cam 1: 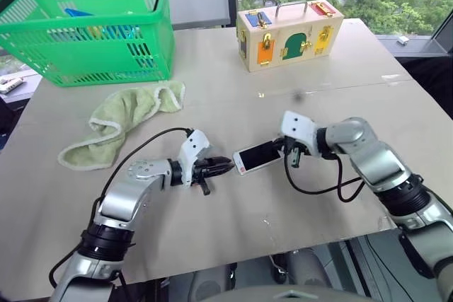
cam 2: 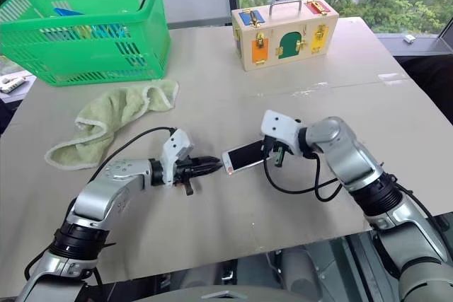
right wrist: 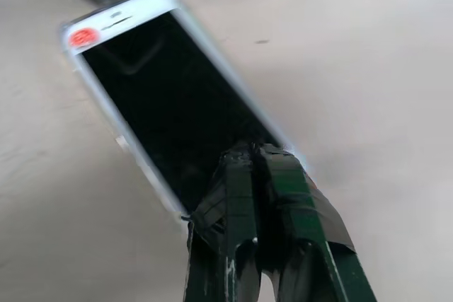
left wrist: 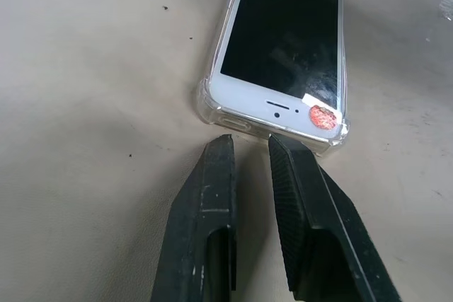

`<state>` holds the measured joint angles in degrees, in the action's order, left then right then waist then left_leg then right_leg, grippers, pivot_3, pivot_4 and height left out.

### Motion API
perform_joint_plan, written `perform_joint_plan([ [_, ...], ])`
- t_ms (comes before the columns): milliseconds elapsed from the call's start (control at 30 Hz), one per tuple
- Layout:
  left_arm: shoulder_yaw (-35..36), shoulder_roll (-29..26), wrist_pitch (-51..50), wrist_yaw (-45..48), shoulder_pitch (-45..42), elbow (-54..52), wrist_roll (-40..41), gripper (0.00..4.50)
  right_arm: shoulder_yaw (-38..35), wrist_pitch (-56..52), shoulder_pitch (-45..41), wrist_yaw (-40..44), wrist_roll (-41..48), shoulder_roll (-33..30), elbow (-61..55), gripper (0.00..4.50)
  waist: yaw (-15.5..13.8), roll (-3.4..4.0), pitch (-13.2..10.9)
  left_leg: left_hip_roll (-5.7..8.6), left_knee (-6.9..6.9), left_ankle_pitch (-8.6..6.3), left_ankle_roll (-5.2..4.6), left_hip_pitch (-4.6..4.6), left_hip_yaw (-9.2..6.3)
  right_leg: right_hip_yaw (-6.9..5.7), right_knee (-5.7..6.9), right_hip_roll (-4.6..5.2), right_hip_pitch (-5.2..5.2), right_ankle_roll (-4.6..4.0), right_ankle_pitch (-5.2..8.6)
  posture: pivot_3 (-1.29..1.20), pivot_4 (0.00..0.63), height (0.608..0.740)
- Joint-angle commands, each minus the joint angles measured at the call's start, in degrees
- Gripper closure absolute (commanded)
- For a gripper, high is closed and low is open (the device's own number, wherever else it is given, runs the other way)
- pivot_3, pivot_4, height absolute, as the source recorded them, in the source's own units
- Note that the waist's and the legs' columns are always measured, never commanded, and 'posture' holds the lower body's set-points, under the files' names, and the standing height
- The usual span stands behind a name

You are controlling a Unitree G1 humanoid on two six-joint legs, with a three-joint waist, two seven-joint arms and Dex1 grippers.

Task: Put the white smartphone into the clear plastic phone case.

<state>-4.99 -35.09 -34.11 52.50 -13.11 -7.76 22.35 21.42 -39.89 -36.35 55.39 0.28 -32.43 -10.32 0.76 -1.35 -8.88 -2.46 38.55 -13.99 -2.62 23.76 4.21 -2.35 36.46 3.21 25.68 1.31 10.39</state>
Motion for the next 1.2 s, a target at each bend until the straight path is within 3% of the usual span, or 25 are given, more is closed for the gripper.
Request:
perform_joint_plan([
  [33, 4.6, -0.7, -3.8, 4.5, 0.1, -4.0, 8.4, 3.71, -4.6, 0.1, 1.4, -0.4, 3.6, -0.2, -4.8, 4.50, -0.1, -0.04, 0.0, -0.02, -0.01, 0.00, 0.00, 0.02, -0.01, -0.01, 0.00, -0.02, 0.02, 0.00, 0.00, 0.00, 0.150, 0.740],
  [167, 3.2, 0.5, -4.0, 4.8, -1.6, -4.6, 9.2, 3.71, -5.6, 0.3, 3.8, -0.6, 5.1, -0.9, -6.3, 4.50, -0.3, -0.03, 0.0, 0.02, -0.09, -0.01, 0.01, 0.06, -0.02, -0.03, -0.10, -0.01, 0.00, 0.00, 0.01, 0.00, 0.150, 0.740],
  [400, -4.8, 6.5, 0.5, 0.0, -7.2, 2.2, 0.4, 3.71, -4.7, 1.0, 5.1, -3.0, 5.3, -0.3, -4.0, 4.50, -0.6, -0.07, -0.1, 0.20, -0.01, 0.00, -0.01, 0.09, 0.03, 0.04, -0.23, 0.02, -0.09, 0.02, 0.00, 0.00, 0.150, 0.740],
  [800, -7.1, 7.4, 5.3, 0.3, -6.7, 5.5, -3.8, 3.71, -0.7, -0.3, 2.6, -5.2, 3.4, 2.8, 5.5, 4.50, -0.1, -0.07, -0.1, 0.13, -0.09, 0.00, 0.00, 0.04, 0.01, 0.05, -0.21, -0.08, -0.07, 0.01, 0.00, 0.00, 0.150, 0.740],
  [833, -7.0, 7.5, 5.4, 0.3, -6.6, 5.5, -3.8, 4.22, -0.5, -0.3, 2.6, -5.3, 3.5, 3.0, 5.9, 4.50, -0.1, -0.07, -0.1, 0.14, -0.07, 0.00, 0.00, 0.02, 0.02, 0.07, -0.20, -0.07, -0.09, 0.01, 0.00, 0.00, 0.150, 0.740],
  [900, -6.9, 7.5, 5.5, 0.3, -6.4, 5.3, -3.7, 4.46, -0.4, -0.4, 2.5, -5.2, 3.7, 3.0, 6.0, 4.50, -0.2, -0.07, -0.1, 0.13, -0.07, 0.00, 0.00, 0.01, 0.02, 0.07, -0.20, -0.07, -0.10, 0.01, 0.00, 0.00, 0.150, 0.740],
  [1200, -7.7, 7.2, 8.2, 0.0, -4.3, 5.3, -5.4, 4.46, 2.0, -1.9, 1.5, -3.5, 3.1, 2.6, 8.3, 4.50, -0.1, -0.06, 0.0, 0.13, -0.07, 0.00, 0.00, -0.02, 0.01, 0.06, -0.17, -0.08, -0.10, 0.01, 0.00, 0.00, 0.150, 0.740],
])
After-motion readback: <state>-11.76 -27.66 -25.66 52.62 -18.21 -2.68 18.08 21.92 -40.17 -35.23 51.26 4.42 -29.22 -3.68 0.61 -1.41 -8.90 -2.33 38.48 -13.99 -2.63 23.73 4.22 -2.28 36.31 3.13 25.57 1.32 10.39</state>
